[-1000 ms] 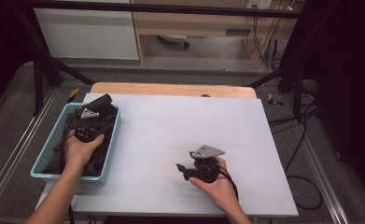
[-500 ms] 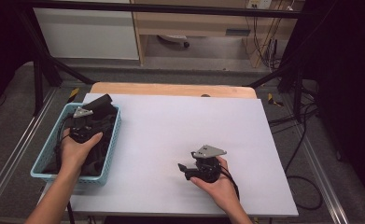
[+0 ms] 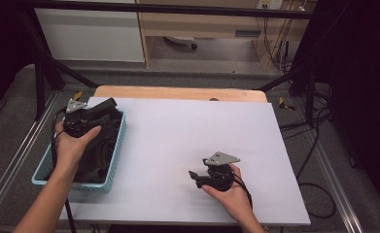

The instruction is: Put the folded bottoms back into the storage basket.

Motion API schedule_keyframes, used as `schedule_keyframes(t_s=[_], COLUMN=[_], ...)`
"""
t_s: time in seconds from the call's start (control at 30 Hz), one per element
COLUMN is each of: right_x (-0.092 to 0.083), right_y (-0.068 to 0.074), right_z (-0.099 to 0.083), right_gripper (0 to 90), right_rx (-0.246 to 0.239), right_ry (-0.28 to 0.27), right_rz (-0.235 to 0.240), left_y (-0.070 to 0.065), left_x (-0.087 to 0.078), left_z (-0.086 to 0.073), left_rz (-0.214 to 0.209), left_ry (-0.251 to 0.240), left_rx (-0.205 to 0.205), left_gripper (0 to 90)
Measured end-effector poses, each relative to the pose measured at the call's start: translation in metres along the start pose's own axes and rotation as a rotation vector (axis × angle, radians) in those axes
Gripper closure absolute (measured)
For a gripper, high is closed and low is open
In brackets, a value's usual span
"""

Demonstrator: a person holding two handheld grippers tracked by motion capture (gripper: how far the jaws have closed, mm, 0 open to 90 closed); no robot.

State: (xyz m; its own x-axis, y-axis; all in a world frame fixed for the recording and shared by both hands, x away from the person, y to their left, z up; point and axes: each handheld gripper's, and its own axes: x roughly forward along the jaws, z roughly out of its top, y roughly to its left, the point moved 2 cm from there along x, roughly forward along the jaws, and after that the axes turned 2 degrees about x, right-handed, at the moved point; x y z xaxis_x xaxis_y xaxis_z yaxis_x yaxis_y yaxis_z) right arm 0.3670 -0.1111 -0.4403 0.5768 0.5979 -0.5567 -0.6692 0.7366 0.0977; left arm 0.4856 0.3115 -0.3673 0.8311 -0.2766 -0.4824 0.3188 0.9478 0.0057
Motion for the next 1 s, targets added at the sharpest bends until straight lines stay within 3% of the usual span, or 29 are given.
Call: schedule_keyframes(t_s=[0.23,0.37,0.67,0.83,1.0], right_x=[0.002,0.004,0.007,0.008,0.01], right_y=[-0.003,-0.001,-0.001,-0.001,-0.001], right_z=[-0.002,-0.003,-0.005,-0.006,-0.008], right_gripper=[31.7,31.6,31.4,31.4,31.4], right_rx=[0.004,0.005,0.009,0.011,0.012], right_ry=[0.011,0.016,0.035,0.038,0.045], right_rz=[-0.004,-0.001,0.005,0.008,0.01], left_y=[0.002,0.003,0.003,0.004,0.0], left_x=[0.017,0.027,0.045,0.05,0.055], left_z=[0.004,0.008,0.004,0.004,0.006], left_rz=[0.015,0.046,0.037,0.056,0.06], left_ry=[-0.011,-0.01,-0.012,-0.014,0.004], left_rx=[0.022,0.046,0.074,0.072,0.105], left_gripper=[30.2,30.1,31.8,32.8,37.4])
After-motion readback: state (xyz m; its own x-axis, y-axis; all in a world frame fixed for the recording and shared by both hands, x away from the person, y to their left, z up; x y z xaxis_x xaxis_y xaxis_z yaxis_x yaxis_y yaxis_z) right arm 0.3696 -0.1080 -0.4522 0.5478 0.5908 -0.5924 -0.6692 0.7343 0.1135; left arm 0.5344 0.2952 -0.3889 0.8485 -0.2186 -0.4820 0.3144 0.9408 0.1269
